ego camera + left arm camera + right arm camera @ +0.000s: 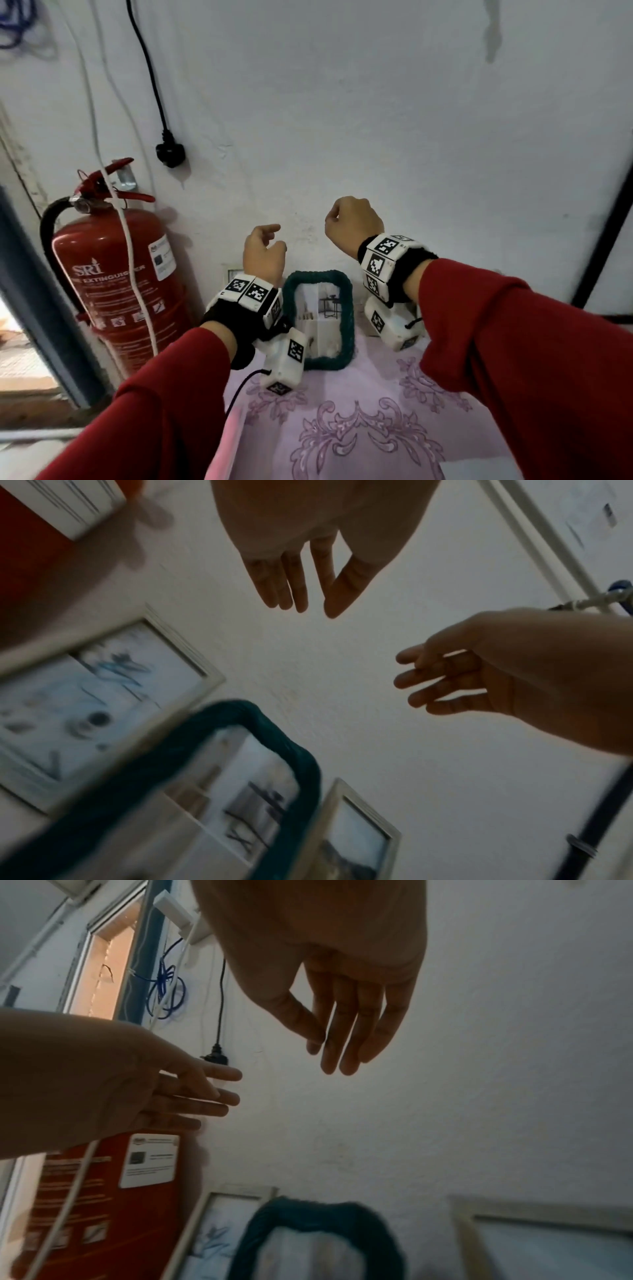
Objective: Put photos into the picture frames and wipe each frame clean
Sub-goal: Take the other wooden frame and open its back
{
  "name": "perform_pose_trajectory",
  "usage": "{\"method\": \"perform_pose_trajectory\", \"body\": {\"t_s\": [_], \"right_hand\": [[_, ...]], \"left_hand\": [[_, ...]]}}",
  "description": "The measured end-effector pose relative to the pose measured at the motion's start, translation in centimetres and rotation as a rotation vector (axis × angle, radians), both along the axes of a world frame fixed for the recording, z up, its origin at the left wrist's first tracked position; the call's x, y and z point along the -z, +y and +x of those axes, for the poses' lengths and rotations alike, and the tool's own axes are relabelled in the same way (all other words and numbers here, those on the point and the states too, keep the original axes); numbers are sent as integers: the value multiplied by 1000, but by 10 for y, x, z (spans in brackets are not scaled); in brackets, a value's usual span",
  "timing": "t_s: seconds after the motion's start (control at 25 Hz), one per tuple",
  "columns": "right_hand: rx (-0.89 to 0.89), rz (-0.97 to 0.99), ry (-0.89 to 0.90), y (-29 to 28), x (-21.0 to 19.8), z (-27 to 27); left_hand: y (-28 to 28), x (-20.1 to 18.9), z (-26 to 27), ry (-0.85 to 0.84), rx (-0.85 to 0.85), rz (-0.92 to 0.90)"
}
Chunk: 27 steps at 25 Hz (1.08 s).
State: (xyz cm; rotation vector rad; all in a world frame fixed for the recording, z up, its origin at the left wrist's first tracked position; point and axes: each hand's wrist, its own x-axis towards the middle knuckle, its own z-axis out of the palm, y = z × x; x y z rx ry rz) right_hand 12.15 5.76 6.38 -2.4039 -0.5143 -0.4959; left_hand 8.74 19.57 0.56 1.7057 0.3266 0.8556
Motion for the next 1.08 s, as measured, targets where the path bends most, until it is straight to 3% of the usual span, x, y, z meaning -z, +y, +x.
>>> {"method": "perform_pose_trajectory", "body": {"t_s": [0.16, 0.28, 0.48, 0.72, 0.92, 1.08], "right_hand": [[-74, 146, 97, 36, 17, -8], [-177, 141, 163, 62, 33, 0], [-253, -65, 239, 108, 58, 19], [-190, -458, 125, 148, 76, 47], [-202, -597, 121, 161, 79, 59], [-212, -634, 84, 164, 87, 65]], "left_hand": [[46, 9, -17, 26, -66, 23], [80, 23, -21, 46, -94, 2], [131, 56, -14, 139, -72, 23], [173, 80, 12, 289, -40, 108], [182, 94, 23, 450, 85, 167], [181, 107, 25, 451, 156, 138]]}}
